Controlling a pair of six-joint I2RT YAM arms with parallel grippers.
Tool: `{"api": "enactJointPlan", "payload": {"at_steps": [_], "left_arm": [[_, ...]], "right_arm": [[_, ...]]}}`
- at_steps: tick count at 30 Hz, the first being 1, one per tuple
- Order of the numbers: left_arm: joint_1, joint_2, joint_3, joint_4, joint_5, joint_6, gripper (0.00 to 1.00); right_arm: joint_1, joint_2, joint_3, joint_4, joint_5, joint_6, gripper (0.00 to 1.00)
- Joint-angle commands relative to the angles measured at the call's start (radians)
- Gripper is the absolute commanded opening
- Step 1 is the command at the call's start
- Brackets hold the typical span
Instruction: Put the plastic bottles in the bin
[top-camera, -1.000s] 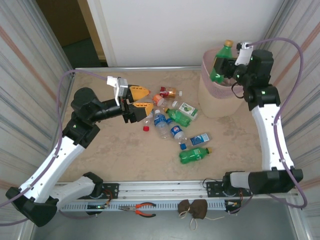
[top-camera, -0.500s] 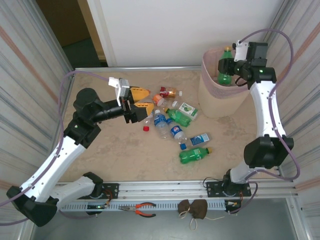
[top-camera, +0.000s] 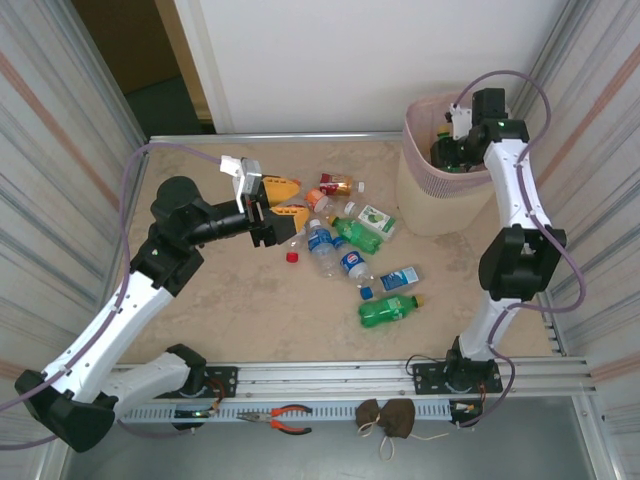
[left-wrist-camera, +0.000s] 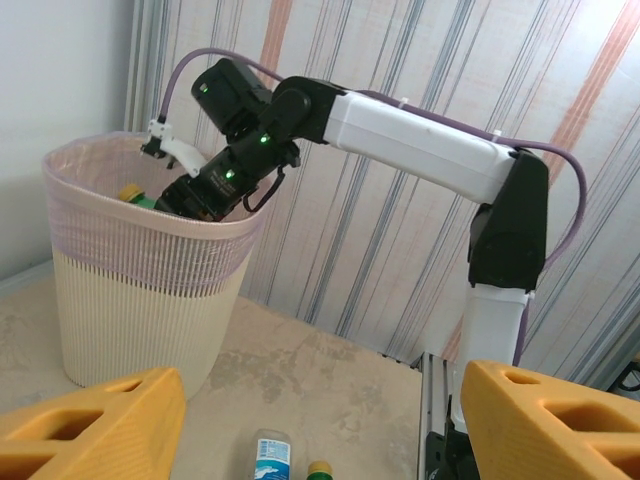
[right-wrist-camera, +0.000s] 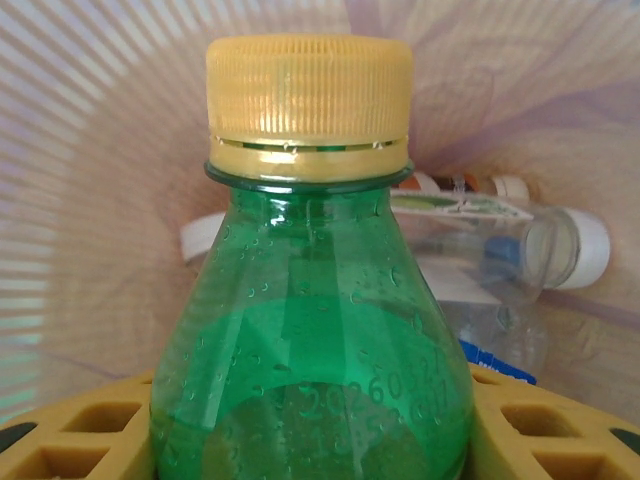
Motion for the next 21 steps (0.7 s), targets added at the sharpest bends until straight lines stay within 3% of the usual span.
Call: {"api": "enactJointPlan", "payload": {"at_steps": [1,16,21], "left_arm": [[0.009,-0.004,-0.009,0.001,-0.011,-0.009,0.73],[0.015,-0.004,-0.006,-0.008,-0.014,-0.011,0.73],[0.018,-0.008,-0.003,-0.014,-0.015,-0.011,0.73]], "right_arm": [[0.014,0.057,0.047,-0.105,0.045,-0.041,0.46],[0.029,0.204,0.057,-0.162,0.085,-0.038,0.50],[0.038,0.168,0.082,-0.160,0.094,-0.030,0.58]]}}
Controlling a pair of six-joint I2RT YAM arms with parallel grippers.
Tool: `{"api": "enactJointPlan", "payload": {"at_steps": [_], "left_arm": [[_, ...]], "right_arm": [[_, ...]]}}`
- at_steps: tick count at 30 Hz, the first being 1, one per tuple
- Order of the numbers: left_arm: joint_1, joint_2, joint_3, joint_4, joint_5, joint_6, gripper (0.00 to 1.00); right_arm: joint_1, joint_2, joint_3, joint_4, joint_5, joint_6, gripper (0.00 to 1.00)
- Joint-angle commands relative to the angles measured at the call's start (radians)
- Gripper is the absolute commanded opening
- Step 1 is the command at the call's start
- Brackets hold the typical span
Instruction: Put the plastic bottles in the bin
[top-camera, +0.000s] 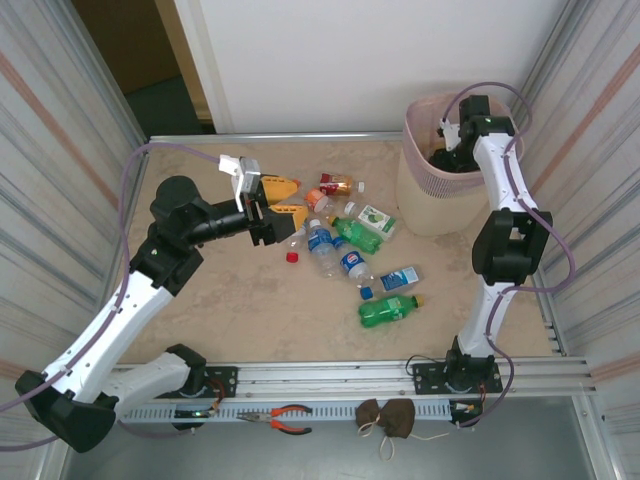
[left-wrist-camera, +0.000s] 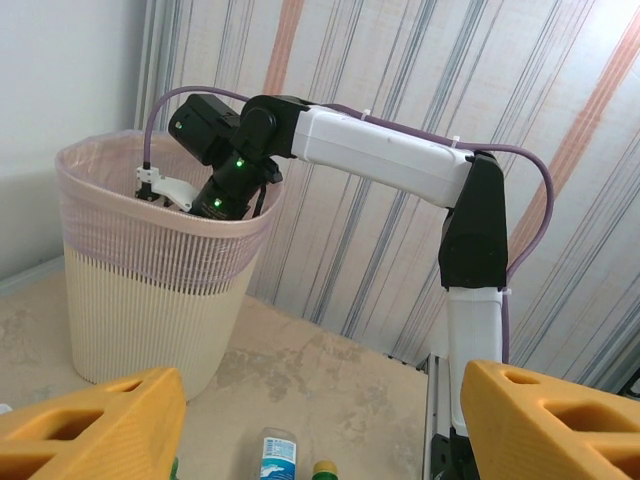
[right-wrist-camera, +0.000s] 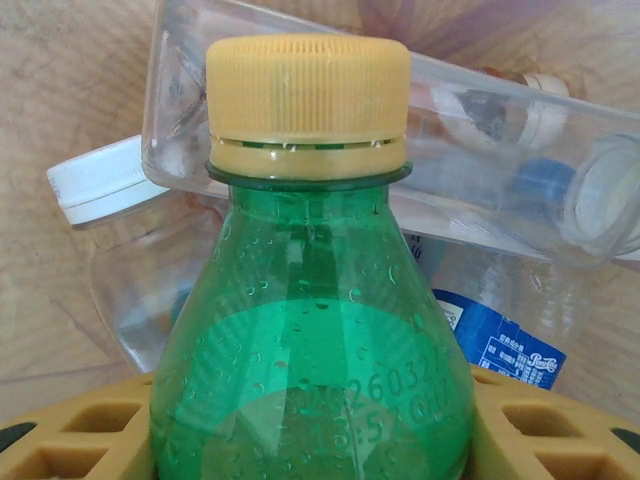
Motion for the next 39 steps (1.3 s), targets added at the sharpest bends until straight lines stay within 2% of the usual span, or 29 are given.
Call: {"api": "enactJointPlan", "payload": {"at_steps": [1,9,26,32,39], "left_arm": [[0.007,-0.009,-0.003,-0.009,-0.008,-0.009,0.73],[0.007,-0.015,-0.008,-0.009,-0.019,-0.013,0.73],[0.012,0.021,0.013,-0.190,-0.145,0.046,0.73],[0.012,0.070,0.046,-0.302,-0.229,0.079,0.71],[0.012,0.169,0.096,-0.459,-0.376,0.099,0.67]], "right_arm": [[0.024,0.024,0.008,-0.033,0.003,0.005,0.60],[0.039,-0.066,0.073,-0.058,0.040,0.008,0.70],[0.059,-0.283,0.089,0.002,0.030,0.058,0.70],[0.061,-0.370,0.053,0.046,-0.027,0.101,0.70],[0.077,-0.507,-0.070,0.127,-0.069,0.142,0.68]]}}
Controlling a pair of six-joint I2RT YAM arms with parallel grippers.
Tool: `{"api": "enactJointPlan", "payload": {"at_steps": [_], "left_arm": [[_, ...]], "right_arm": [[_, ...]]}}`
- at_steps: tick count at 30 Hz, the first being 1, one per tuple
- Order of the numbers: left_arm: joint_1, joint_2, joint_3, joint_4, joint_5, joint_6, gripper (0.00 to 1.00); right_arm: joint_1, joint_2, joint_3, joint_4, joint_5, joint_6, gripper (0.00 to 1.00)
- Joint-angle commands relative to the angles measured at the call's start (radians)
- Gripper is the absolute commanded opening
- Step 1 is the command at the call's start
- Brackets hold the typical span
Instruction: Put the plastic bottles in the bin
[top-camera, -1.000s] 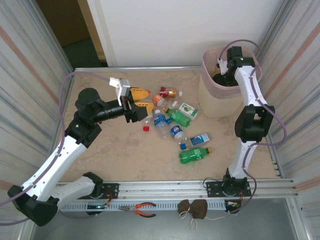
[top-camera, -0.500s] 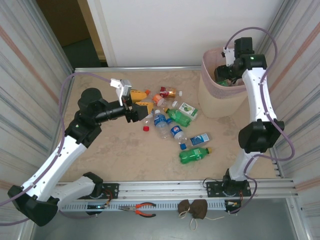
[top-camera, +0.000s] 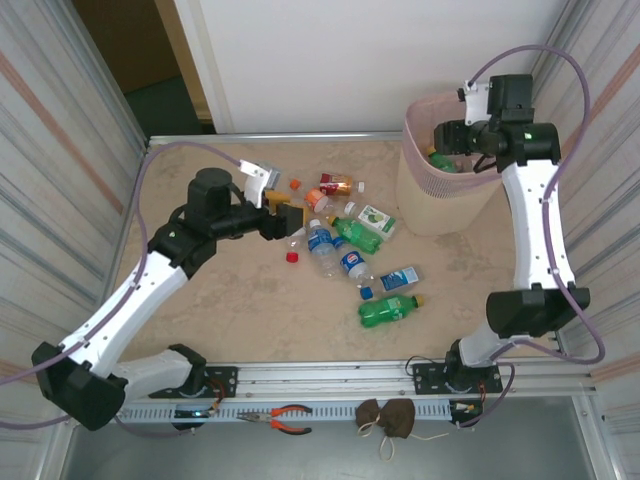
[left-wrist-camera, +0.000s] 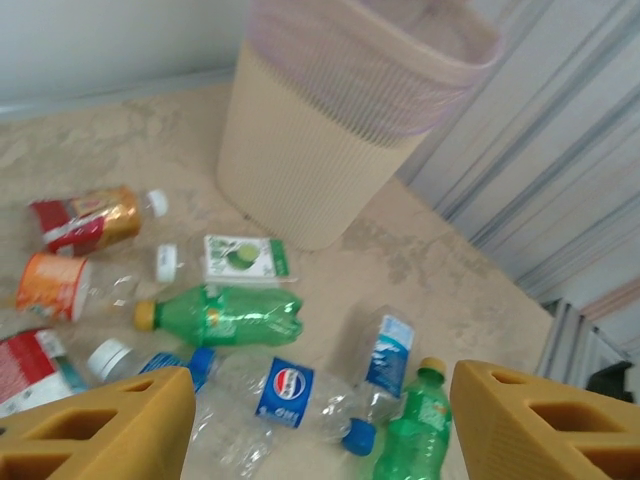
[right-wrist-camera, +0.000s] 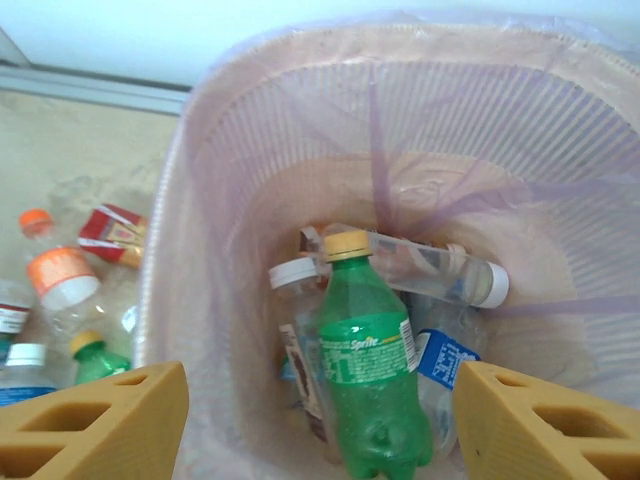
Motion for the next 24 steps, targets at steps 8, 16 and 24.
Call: {"api": "enactJointPlan", "payload": {"at_steps": [8,16,24], "left_arm": [[0.012,0.173,0.070,-0.240,-0.236,0.016,0.66],[0.016,0.324,0.019,-0.247,-0.260,-0.025,0.64],[0.020,0.479,-0.006,-0.208,-0.262,-0.048,0.63]], "right_arm": [[0.034,-0.180,-0.185,0.103,-0.039,0.066,0.67],[0.037,-0.240,-0.279,0.121,-0.038,0.077,0.67],[0.038,-0.262,-0.319,0.130,-0.044,0.083,0.67]]}}
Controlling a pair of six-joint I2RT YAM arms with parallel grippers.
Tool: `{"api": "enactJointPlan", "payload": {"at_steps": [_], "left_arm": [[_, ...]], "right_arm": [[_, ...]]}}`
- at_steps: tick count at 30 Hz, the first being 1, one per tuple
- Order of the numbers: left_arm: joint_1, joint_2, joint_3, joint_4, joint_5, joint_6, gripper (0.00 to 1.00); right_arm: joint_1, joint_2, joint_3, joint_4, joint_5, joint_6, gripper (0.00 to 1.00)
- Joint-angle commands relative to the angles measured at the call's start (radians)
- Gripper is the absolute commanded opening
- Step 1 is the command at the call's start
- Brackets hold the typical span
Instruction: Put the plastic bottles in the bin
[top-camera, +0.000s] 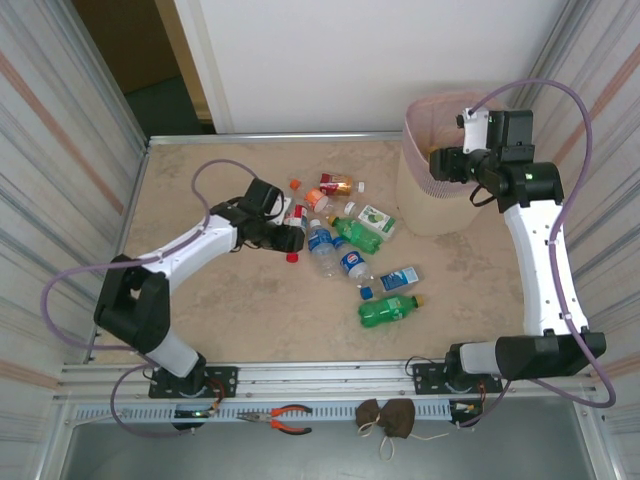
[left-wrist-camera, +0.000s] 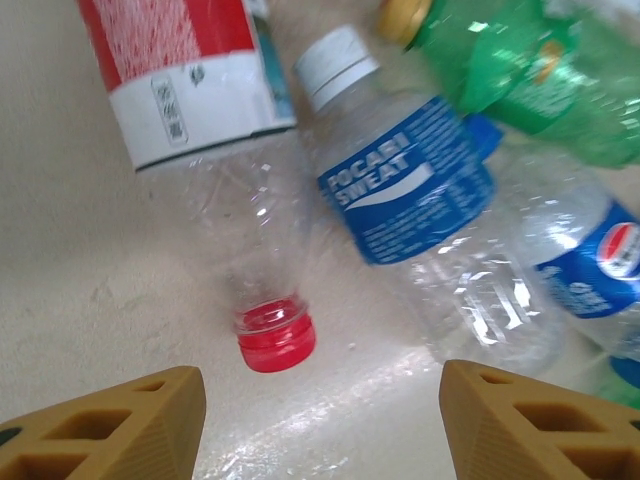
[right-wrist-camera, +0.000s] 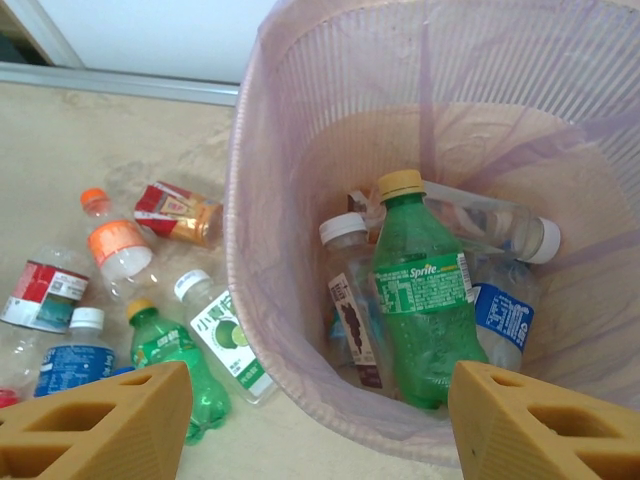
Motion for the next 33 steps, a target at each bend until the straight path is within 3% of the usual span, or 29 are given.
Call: {"api": "enactJointPlan", "payload": {"at_steps": [1,19,27,33], "left_arm": [[0.006,0.046,-0.016,0.019,-0.011,-0.018,0.63],[0.009,0.223,-0.033,0.088,0.029,-0.038,0.49],[0.008,0.200,-0.053,0.094,0.028,-0.044,0.36],[0.017,0.147,-0.069,0.090,0.018,-0.048,0.32]], "right_arm": [[0.007,-0.032,-0.016,0.025,-0.018,0.024,0.67],[0.014,-0.044,-0.032,0.031,-0.018,0.027,0.67],[0.019,-0.047,-0.033,0.035,-0.016,0.029,0.67],[0.032,-0.050,-0.029,0.037,-0.016,0.032,0.67]]}}
